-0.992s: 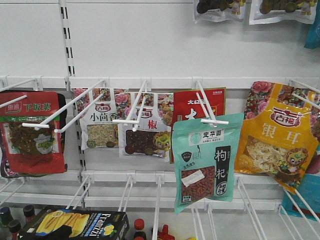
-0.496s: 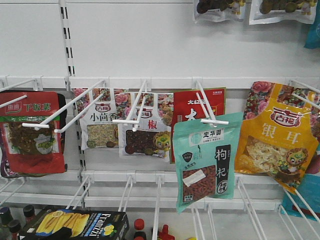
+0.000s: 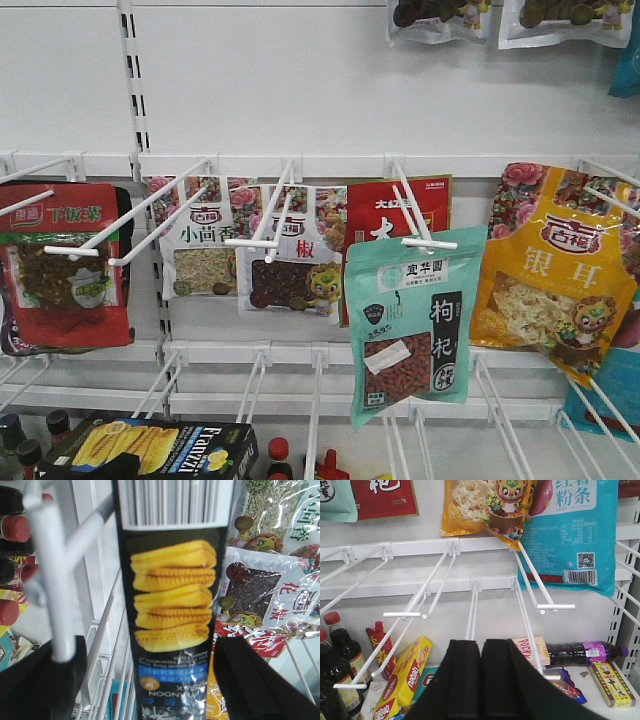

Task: Pick snacks and fruit into basket
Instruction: 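Raise the biscuit box clear of the shelf edge with left gripper, then pull the biscuit box up toward the robot with left gripper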

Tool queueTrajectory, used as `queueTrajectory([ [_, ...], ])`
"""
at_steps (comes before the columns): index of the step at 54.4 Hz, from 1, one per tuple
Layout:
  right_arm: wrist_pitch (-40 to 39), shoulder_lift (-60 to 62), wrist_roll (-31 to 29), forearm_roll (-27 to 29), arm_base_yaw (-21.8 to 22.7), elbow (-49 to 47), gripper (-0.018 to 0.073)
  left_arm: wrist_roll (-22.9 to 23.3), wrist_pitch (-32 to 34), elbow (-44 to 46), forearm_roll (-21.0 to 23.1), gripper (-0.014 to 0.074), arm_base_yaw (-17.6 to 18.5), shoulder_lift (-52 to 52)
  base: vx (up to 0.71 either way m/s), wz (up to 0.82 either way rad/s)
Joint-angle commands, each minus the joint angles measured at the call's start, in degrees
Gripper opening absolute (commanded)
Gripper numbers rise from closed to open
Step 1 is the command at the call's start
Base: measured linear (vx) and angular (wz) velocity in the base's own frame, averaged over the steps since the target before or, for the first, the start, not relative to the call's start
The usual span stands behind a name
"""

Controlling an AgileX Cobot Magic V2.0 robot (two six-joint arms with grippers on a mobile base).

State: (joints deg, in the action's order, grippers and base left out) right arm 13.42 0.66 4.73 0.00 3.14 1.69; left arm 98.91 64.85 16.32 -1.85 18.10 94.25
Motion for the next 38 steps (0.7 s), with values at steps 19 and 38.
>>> queueTrajectory([
  [19,-4.68,-0.89,-0.17,-0.63,0.07,0.37,-0.0008,0.09,13.25,1.43,1.85,0.0424,0.37,-0.83,0.00,0.00],
  [38,-4.68,-0.89,-0.17,-0.63,0.07,0.37,-0.0008,0.24,14.25,1.37,1.85,0.0094,0.37,-0.21,0.00,0.00],
])
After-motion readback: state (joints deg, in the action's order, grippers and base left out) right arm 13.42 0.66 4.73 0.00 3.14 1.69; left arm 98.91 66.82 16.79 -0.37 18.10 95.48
